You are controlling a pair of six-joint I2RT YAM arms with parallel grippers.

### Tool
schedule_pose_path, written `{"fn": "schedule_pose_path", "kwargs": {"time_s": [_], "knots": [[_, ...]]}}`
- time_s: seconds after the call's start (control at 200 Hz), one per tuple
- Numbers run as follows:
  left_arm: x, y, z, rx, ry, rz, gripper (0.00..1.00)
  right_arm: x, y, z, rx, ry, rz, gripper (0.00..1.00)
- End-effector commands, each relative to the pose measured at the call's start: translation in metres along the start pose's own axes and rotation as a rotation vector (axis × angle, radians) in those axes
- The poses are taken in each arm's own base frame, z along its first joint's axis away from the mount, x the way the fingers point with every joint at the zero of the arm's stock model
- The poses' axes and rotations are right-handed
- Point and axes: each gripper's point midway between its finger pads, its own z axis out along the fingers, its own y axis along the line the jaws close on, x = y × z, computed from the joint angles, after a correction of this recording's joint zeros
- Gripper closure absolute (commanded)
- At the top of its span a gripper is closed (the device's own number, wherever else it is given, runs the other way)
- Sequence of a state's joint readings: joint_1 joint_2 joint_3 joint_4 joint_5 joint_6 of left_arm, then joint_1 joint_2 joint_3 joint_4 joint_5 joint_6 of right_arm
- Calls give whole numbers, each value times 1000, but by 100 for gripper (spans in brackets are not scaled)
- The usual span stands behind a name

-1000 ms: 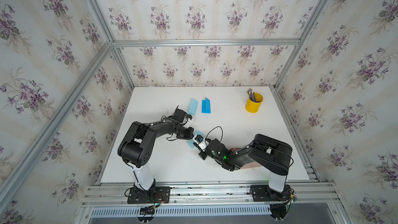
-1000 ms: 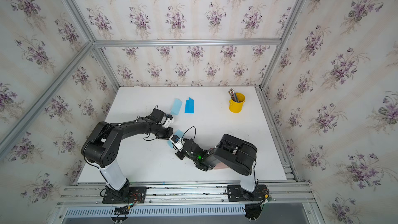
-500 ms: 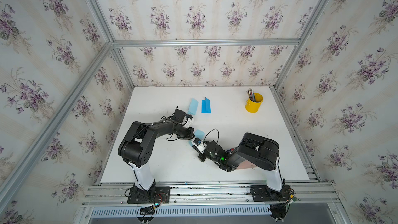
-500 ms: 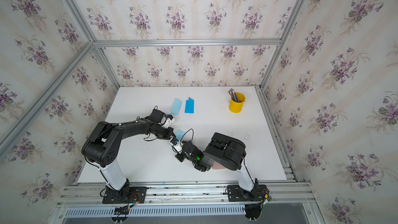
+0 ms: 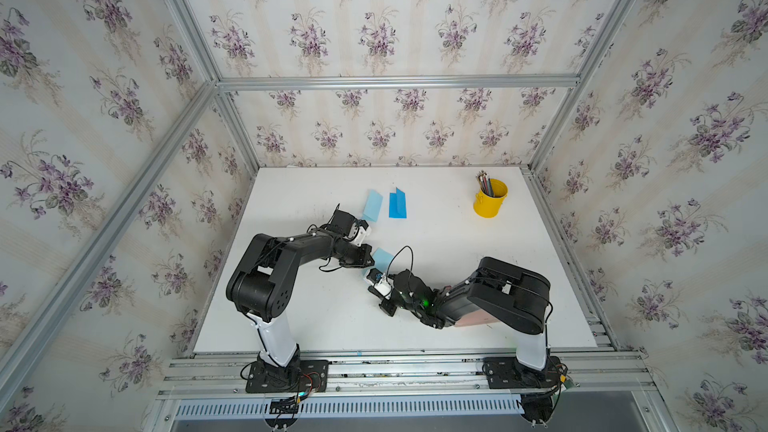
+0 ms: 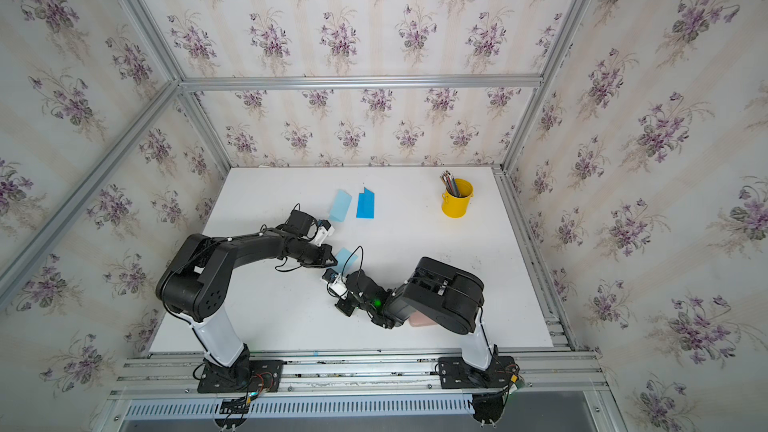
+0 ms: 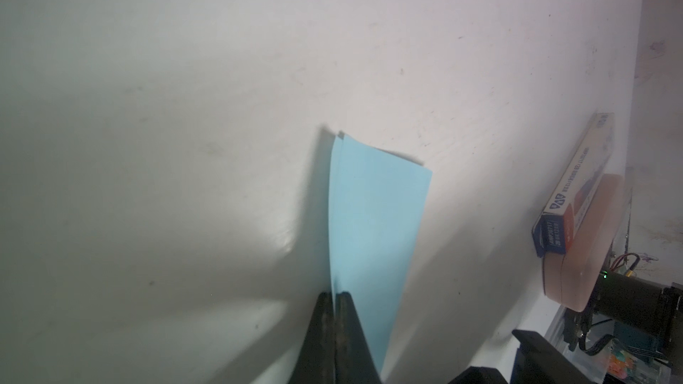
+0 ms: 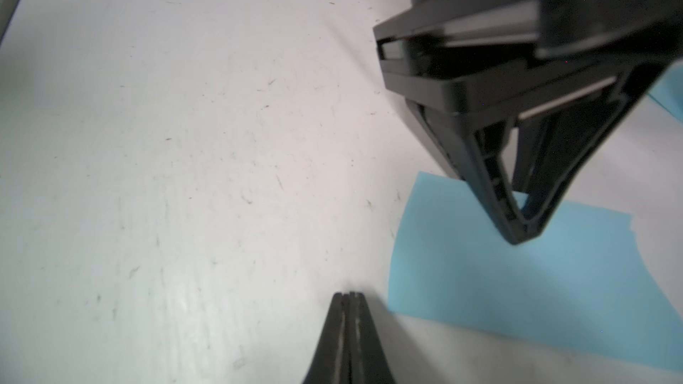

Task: Fold the square paper along the opposite sides
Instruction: Smooth out the paper at the center of the board.

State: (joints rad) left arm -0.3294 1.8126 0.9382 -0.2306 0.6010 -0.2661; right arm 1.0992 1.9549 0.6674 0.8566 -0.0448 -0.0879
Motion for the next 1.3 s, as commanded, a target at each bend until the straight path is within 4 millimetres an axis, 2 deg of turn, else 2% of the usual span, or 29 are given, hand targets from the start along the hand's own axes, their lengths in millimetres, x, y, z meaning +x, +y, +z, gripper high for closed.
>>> {"fn": "schedule_pose_path", "kwargs": {"time_s": [0.0,0.065,0.13,0.2,0.265,0.365,0.46,0.659,0.954,1.039,1.299], "knots": [[12,17,2,-77,34,-33,100,-24,2,-12,-11,-72,9,100],[13,17,2,-73,34,-39,100,-51,-15,-21,60,-144,6,100],[14,14,2,-62,35,-49,100,-61,-41,-27,145,-183,30,100],[19,14,0,-57,29,-69,100,-57,-72,-35,257,-218,52,100],[26,15,-1,-78,34,-83,100,-48,-92,-33,335,-198,58,100],[38,17,0,-102,63,-120,100,-38,-108,-19,378,-145,88,100],[46,17,3,-104,61,-140,100,-32,-114,-11,379,-146,123,100],[61,23,7,-127,66,-186,100,-15,-113,-4,370,-117,159,100],[65,24,5,-153,57,-194,100,20,-119,5,417,-39,180,100],[68,26,6,-156,59,-197,100,30,-122,3,439,-13,192,100],[76,33,4,-173,56,-213,100,42,-135,-13,500,16,233,100]]}}
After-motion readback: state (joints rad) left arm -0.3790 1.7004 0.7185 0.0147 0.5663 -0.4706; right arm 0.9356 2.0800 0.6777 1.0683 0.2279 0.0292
